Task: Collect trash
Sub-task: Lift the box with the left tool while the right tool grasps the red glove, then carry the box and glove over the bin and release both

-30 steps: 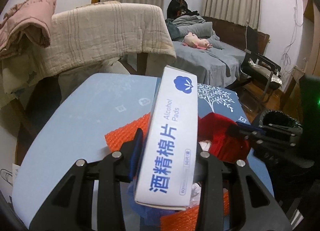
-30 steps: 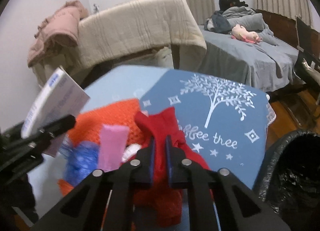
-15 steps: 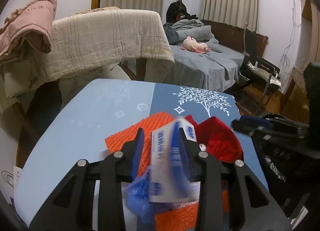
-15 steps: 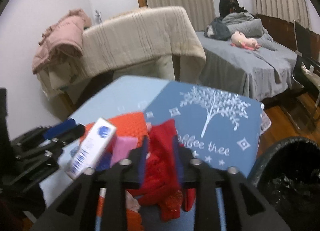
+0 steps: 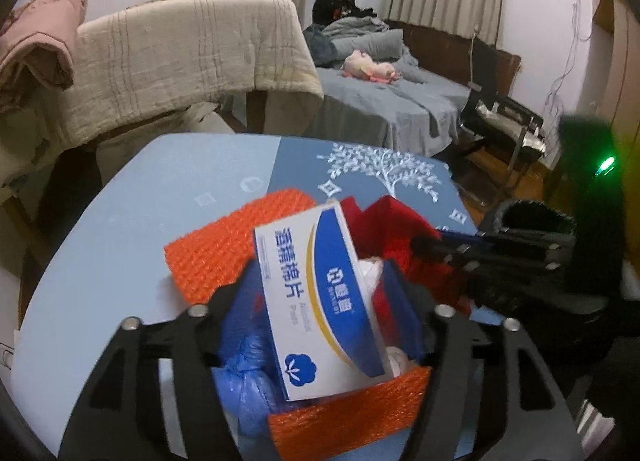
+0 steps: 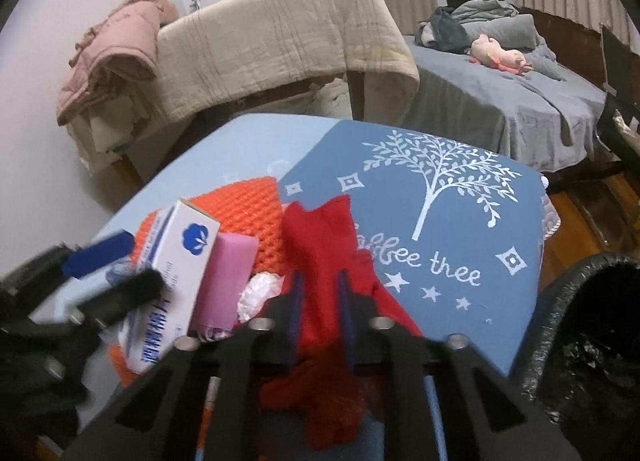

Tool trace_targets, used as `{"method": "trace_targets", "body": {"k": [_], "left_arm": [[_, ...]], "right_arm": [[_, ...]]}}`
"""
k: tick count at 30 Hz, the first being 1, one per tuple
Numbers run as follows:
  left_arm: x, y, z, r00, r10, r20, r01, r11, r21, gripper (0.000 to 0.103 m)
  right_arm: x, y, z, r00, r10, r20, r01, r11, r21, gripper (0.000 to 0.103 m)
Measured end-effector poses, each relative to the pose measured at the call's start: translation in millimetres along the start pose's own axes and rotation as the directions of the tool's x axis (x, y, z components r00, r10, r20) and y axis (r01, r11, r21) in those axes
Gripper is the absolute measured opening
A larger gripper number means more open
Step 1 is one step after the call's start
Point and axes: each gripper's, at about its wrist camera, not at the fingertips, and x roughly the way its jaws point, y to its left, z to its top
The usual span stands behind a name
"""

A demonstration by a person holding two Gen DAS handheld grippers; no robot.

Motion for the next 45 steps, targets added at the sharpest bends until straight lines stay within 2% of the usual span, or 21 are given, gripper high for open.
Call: {"method": "trace_targets", "body": {"k": [1, 2, 4, 6, 7, 11, 16, 21, 29, 36, 41, 45], "left_arm": [[4, 0, -1, 1.000, 0.000, -0.012, 0.000, 1.000, -0.001, 0.067], [8, 0, -1, 1.000, 0.000, -0.023, 0.000, 1.000, -0.004, 0.071], [16, 2, -1, 0.999, -0.001, -0.047, 0.001, 1.000, -0.013, 0.072], [23, 3, -1, 0.998, -0.010, -0.064, 0.009, 1.000, -0.013, 0.069], [25, 3, -1, 0.998, -0.015, -0.068, 0.015, 1.000, -0.009, 0.061], [30, 6, -4, 0.996, -0.048, -0.070, 0.046, 0.999, -0.025, 0.059], [18, 6, 0, 0.999, -0.042, -0.028, 0.042, 0.999, -0.020, 0.059], [-5, 6, 18, 0.998, -0.035, 0.044, 0.036, 0.999, -0.031, 0.058], [-37, -7, 48, 0.989, -0.039, 0.145, 0.043, 0.999, -0.024, 0.058], [-49, -38, 64, 0.979, -0.081, 0.189, 0.078, 0.997, 0.024, 0.058], [-44, -75, 66, 0.972, -0.149, 0.182, 0.138, 0.988, 0.073, 0.058], [-34, -119, 61, 0.960, -0.229, 0.165, 0.210, 0.970, 0.122, 0.058]], "right_arm": [[-3, 0, 1, 1.000, 0.009, 0.008, -0.009, 1.000, 0.000, 0.009], [-5, 1, 2, 1.000, 0.014, 0.013, -0.014, 1.000, -0.005, 0.003], [-9, 2, 4, 1.000, 0.023, 0.022, -0.023, 1.000, -0.008, 0.003], [-13, 3, 6, 0.999, 0.035, 0.033, -0.034, 0.999, -0.005, 0.003], [-15, 4, 7, 0.999, 0.037, 0.038, -0.037, 0.999, -0.005, 0.003], [-22, 4, 11, 0.997, 0.044, 0.056, -0.044, 0.999, -0.007, 0.003], [-34, 4, 17, 0.994, 0.063, 0.088, -0.064, 0.998, 0.008, 0.003], [-54, 6, 29, 0.987, 0.077, 0.138, -0.078, 0.997, 0.008, 0.003], [-107, 9, 53, 0.963, 0.068, 0.261, -0.065, 0.998, -0.018, 0.003], [-153, -13, 57, 0.942, 0.016, 0.336, -0.023, 1.000, 0.017, 0.003], [-180, -43, 41, 0.936, -0.088, 0.340, 0.073, 0.996, 0.059, 0.003], [-193, -78, 19, 0.932, -0.177, 0.315, 0.145, 0.982, 0.123, 0.003]]}}
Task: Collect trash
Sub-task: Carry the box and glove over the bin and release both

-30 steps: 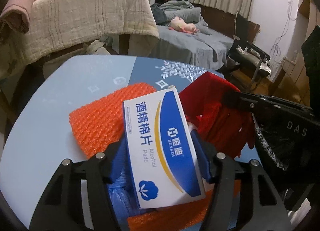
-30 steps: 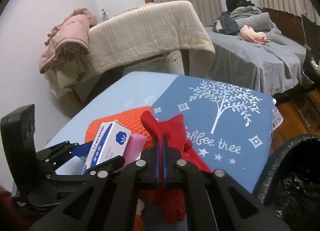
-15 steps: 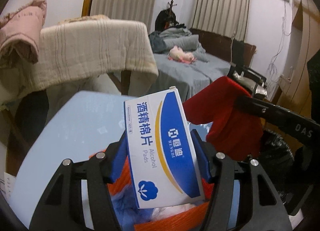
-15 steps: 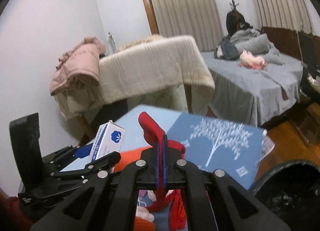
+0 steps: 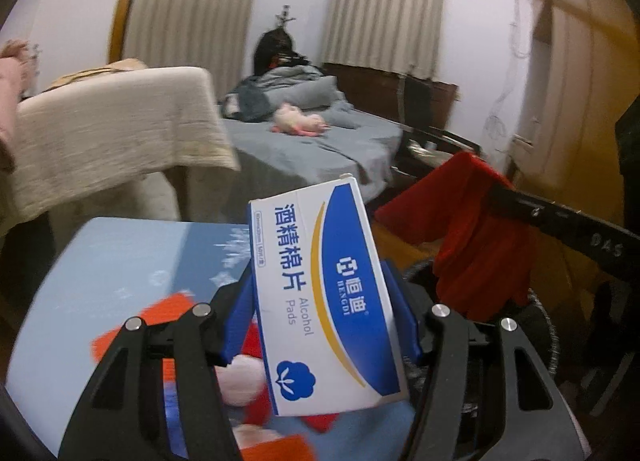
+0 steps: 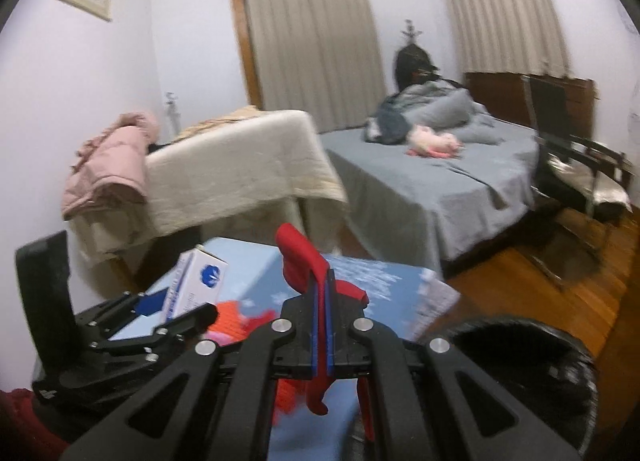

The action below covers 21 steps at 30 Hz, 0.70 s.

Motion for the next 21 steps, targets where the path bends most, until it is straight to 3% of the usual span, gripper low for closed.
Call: {"method": "trace_targets", "body": {"k": [5, 13, 15, 16, 21], "left_arm": [[28, -46, -7, 0.995, -0.097, -0.024, 0.098, 0.994, 0.041, 0.058], [73, -121, -28, 0.964, -0.248, -0.100, 0.258, 0.962, 0.095, 0.059], [84, -132, -34, 0.954, -0.270, -0.130, 0.284, 0.953, 0.105, 0.067], [87, -135, -38, 0.952, -0.272, -0.138, 0.288, 0.951, 0.112, 0.074], [87, -132, -46, 0.958, -0.245, -0.151, 0.265, 0.956, 0.129, 0.079]], "right_arm": [[-17, -54, -21, 0.993, -0.116, -0.032, 0.118, 0.991, 0.059, 0.003], [-34, -116, -55, 0.962, -0.256, -0.097, 0.266, 0.957, 0.113, 0.006], [-37, -125, -61, 0.954, -0.279, -0.105, 0.291, 0.949, 0.121, 0.013], [-41, -129, -63, 0.952, -0.287, -0.105, 0.299, 0.946, 0.126, 0.023], [-48, -133, -69, 0.944, -0.317, -0.091, 0.327, 0.936, 0.131, 0.051]]}}
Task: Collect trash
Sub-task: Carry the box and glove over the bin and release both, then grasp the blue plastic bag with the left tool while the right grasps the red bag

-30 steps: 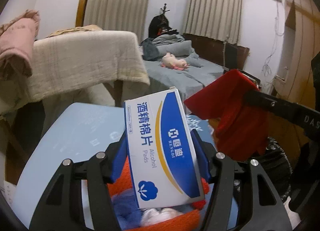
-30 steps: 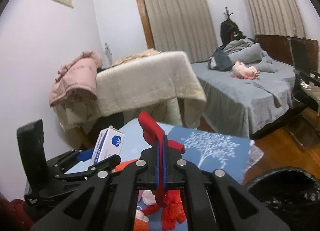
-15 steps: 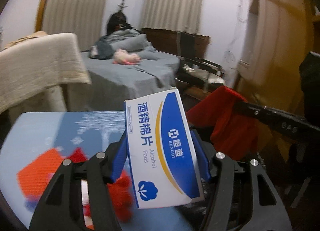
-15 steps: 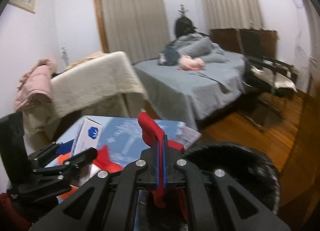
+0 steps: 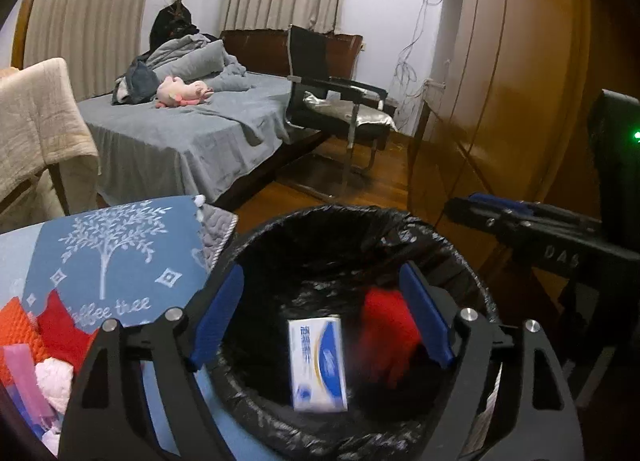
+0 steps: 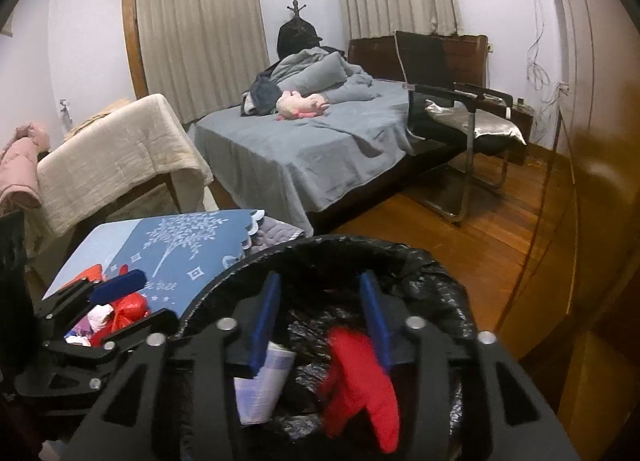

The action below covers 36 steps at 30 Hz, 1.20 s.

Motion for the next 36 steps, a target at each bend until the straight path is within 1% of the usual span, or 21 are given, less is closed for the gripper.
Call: {"method": "trace_targets", "body": {"k": [1, 2, 3, 5, 6, 8, 10, 14, 15, 17, 19, 23, 27, 33, 36], "left_arm": [[-3, 4, -1, 1.000, 0.008, 0.002, -0.008, 1.000, -0.001, 0.081], [-9, 8, -3, 1.000, 0.023, 0.009, -0.023, 1.000, -0.002, 0.083], [-15, 12, -4, 0.999, 0.041, 0.016, -0.041, 0.999, -0.001, 0.084], [-25, 19, -6, 0.997, 0.071, 0.027, -0.071, 0.997, -0.001, 0.086], [-32, 25, -8, 0.995, 0.093, 0.033, -0.093, 0.996, -0.004, 0.086], [-48, 39, -13, 0.990, 0.139, 0.041, -0.138, 0.990, -0.022, 0.087], [-61, 51, -15, 0.983, 0.179, 0.048, -0.177, 0.983, -0.038, 0.087], [-90, 77, -26, 0.958, 0.279, 0.060, -0.274, 0.959, -0.072, 0.087], [-99, 87, -31, 0.948, 0.312, 0.060, -0.307, 0.948, -0.083, 0.087], [-112, 99, -37, 0.934, 0.352, 0.059, -0.346, 0.934, -0.094, 0.087], [-125, 114, -46, 0.915, 0.401, 0.052, -0.394, 0.913, -0.103, 0.087], [-142, 142, -61, 0.883, 0.469, 0.026, -0.463, 0.877, -0.126, 0.087], [-152, 168, -74, 0.857, 0.516, -0.002, -0.510, 0.847, -0.153, 0.087], [-154, 192, -90, 0.839, 0.542, -0.041, -0.540, 0.822, -0.182, 0.087], [-153, 201, -96, 0.837, 0.544, -0.061, -0.545, 0.816, -0.193, 0.086]], "right_arm": [[-1, 3, 0, 1.000, -0.002, 0.007, 0.002, 1.000, -0.003, 0.060], [-2, 5, -1, 1.000, -0.004, 0.015, 0.004, 1.000, -0.007, 0.066], [-2, 8, -1, 1.000, -0.002, 0.021, 0.002, 1.000, -0.010, 0.069], [-5, 21, -1, 0.999, 0.005, 0.042, -0.004, 1.000, -0.025, 0.083], [-5, 29, 0, 0.999, 0.013, 0.051, -0.012, 0.999, -0.037, 0.085], [-3, 44, 1, 0.997, 0.037, 0.062, -0.033, 0.997, -0.066, 0.093], [-2, 62, 1, 0.995, 0.060, 0.074, -0.053, 0.994, -0.092, 0.097], [2, 94, 0, 0.990, 0.116, 0.080, -0.107, 0.989, -0.104, 0.097], [4, 105, -1, 0.989, 0.124, 0.083, -0.115, 0.988, -0.104, 0.097], [6, 122, -5, 0.984, 0.156, 0.087, -0.146, 0.983, -0.111, 0.097], [9, 141, -11, 0.980, 0.182, 0.086, -0.171, 0.978, -0.121, 0.097], [19, 173, -22, 0.976, 0.205, 0.079, -0.191, 0.969, -0.158, 0.097], [41, 199, -37, 0.973, 0.228, 0.024, -0.220, 0.958, -0.184, 0.097], [74, 219, -59, 0.971, 0.224, -0.079, -0.236, 0.949, -0.207, 0.097], [84, 226, -68, 0.969, 0.220, -0.114, -0.240, 0.946, -0.218, 0.097]]}}
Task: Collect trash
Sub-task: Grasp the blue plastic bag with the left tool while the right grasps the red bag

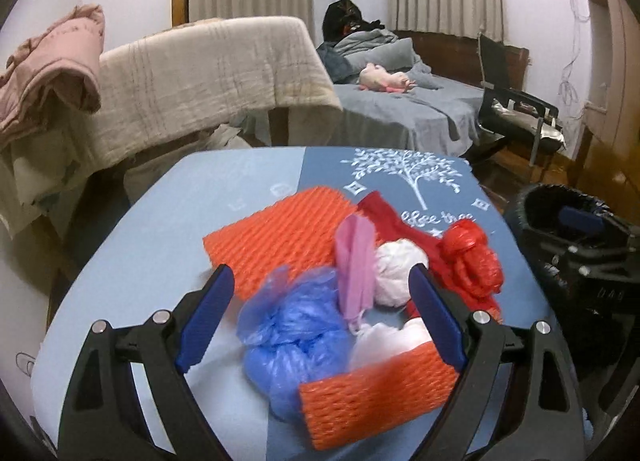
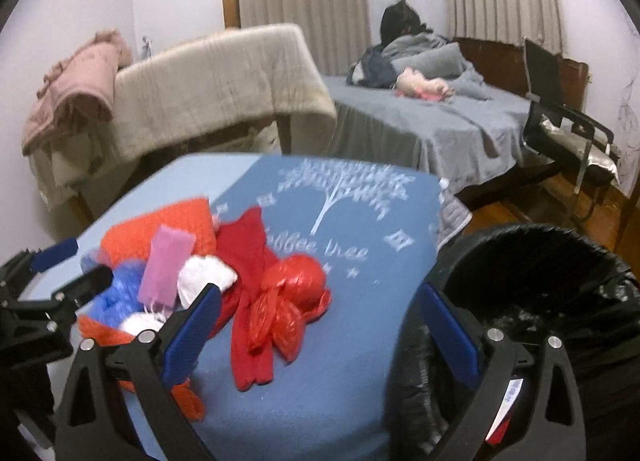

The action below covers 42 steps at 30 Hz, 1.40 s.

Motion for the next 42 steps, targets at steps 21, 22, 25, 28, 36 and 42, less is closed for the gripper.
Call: {"method": "trace_targets", "body": {"k": [21, 22, 25, 28, 36, 42], "left_arm": [[36, 18, -27, 0.986, -0.035, -0.166, 0.026, 0.998, -0.055, 0.060], [37, 18, -27, 0.985, -0.036, -0.171, 0.027, 0.998, -0.057, 0.057], [40, 19, -28, 0.982, -0.045, -0.182, 0.034, 0.997, -0.067, 0.049], [40, 20, -27, 0.983, -0.049, -0.179, 0.036, 0.997, -0.075, 0.045], [30, 17, -20, 0.990, -0.048, -0.131, 0.039, 0.997, -0.070, 0.040], [24, 18, -11, 0.994, -0.053, -0.096, 0.045, 0.996, -0.078, 0.040]], "right_arm": [[32, 18, -13, 0.994, 0.027, -0.102, -0.031, 0.999, -0.041, 0.079], [33, 17, -13, 0.994, 0.025, -0.104, -0.029, 0.999, -0.037, 0.079], [35, 13, -8, 0.995, 0.017, -0.094, -0.019, 1.000, -0.021, 0.079], [34, 6, -1, 0.997, 0.007, -0.077, -0.007, 1.000, 0.008, 0.079], [55, -10, 12, 0.994, -0.008, -0.109, 0.011, 0.999, 0.034, 0.075], [68, 1, 10, 0.988, 0.041, -0.149, -0.038, 0.999, 0.025, 0.074]]}}
